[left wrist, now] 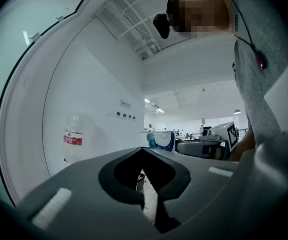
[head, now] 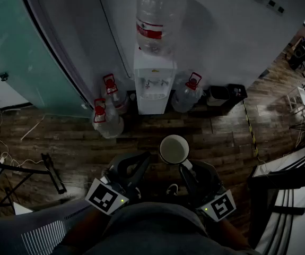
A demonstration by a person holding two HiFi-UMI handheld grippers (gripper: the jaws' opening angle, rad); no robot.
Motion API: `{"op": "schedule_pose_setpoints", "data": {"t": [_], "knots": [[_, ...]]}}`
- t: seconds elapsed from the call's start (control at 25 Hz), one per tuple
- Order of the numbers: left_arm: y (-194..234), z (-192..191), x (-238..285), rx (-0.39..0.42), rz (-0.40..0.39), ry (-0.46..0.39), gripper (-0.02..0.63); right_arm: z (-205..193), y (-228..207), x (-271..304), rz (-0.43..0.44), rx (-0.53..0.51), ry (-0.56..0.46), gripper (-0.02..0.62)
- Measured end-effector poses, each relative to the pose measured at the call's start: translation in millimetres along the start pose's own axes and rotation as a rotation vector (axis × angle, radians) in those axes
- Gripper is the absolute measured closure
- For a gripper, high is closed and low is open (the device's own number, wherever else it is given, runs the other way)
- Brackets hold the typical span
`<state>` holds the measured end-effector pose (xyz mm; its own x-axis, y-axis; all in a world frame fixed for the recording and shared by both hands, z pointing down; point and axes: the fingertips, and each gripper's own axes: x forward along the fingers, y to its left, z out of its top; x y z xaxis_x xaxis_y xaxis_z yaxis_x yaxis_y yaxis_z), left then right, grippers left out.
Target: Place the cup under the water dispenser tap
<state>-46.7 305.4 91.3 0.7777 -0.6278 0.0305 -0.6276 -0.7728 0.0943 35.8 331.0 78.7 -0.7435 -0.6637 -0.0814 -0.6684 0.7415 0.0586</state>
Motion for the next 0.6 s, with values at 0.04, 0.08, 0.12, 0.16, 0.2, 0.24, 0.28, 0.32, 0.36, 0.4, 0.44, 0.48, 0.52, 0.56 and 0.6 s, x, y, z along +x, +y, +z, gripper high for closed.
{"op": "schedule_pose_setpoints", "data": {"t": [0.04, 0.08, 0.12, 0.16, 0.2, 0.24, 0.28, 0.32, 0.36, 0.4, 0.44, 0.48, 0.52, 0.56, 0.6], "knots": [[0.6, -0.3, -0.7, 0.001, 0.001, 0.001, 0.598, -0.5, -0.2, 0.5, -0.002, -0.002, 0.003, 0.535], [1.1, -0.5, -1.5, 0.003, 0.001, 0.001, 0.598, -0.9, -0.3, 1.0, -0.003, -0.003, 0.006, 0.535], [1.5, -0.7, -2.4, 0.005, 0.002, 0.002, 0.598, -1.2, -0.2, 1.7, -0.004, -0.002, 0.008, 0.535], [1.7, -1.0, -3.5, 0.009, 0.002, 0.004, 0.598, -1.4, 0.1, 2.3, -0.005, 0.001, 0.011, 0.535], [1.9, -1.5, -4.7, 0.014, 0.004, 0.007, 0.598, -1.6, 0.4, 3.0, -0.006, 0.006, 0.014, 0.535], [2.1, -2.0, -6.0, 0.021, 0.005, 0.009, 0.598, -1.8, 0.8, 3.8, -0.007, 0.012, 0.017, 0.535], [2.2, -2.6, -7.2, 0.027, 0.007, 0.011, 0.598, -2.2, 1.2, 4.5, -0.008, 0.021, 0.018, 0.535], [2.3, -3.3, -8.6, 0.031, 0.008, 0.012, 0.598, -2.4, 1.9, 5.2, -0.009, 0.028, 0.017, 0.535], [2.4, -4.2, -10.0, 0.035, 0.009, 0.012, 0.598, -2.6, 2.8, 5.8, -0.009, 0.032, 0.015, 0.535], [2.5, -5.2, -11.4, 0.039, 0.010, 0.013, 0.598, -3.0, 3.8, 6.4, -0.010, 0.034, 0.014, 0.535], [2.7, -6.2, -12.8, 0.044, 0.010, 0.014, 0.598, -3.4, 4.8, 7.2, -0.011, 0.034, 0.014, 0.535], [3.3, -7.2, -14.1, 0.050, 0.012, 0.014, 0.598, -3.8, 5.6, 8.4, -0.012, 0.033, 0.013, 0.535], [4.2, -8.0, -15.4, 0.054, 0.014, 0.014, 0.598, -4.0, 6.4, 10.1, -0.012, 0.031, 0.012, 0.535], [5.7, -8.9, -16.8, 0.055, 0.016, 0.013, 0.598, -4.0, 7.3, 12.3, -0.011, 0.028, 0.006, 0.535], [7.5, -9.9, -18.3, 0.055, 0.018, 0.013, 0.598, -3.2, 8.2, 14.6, -0.010, 0.024, -0.007, 0.535]]}}
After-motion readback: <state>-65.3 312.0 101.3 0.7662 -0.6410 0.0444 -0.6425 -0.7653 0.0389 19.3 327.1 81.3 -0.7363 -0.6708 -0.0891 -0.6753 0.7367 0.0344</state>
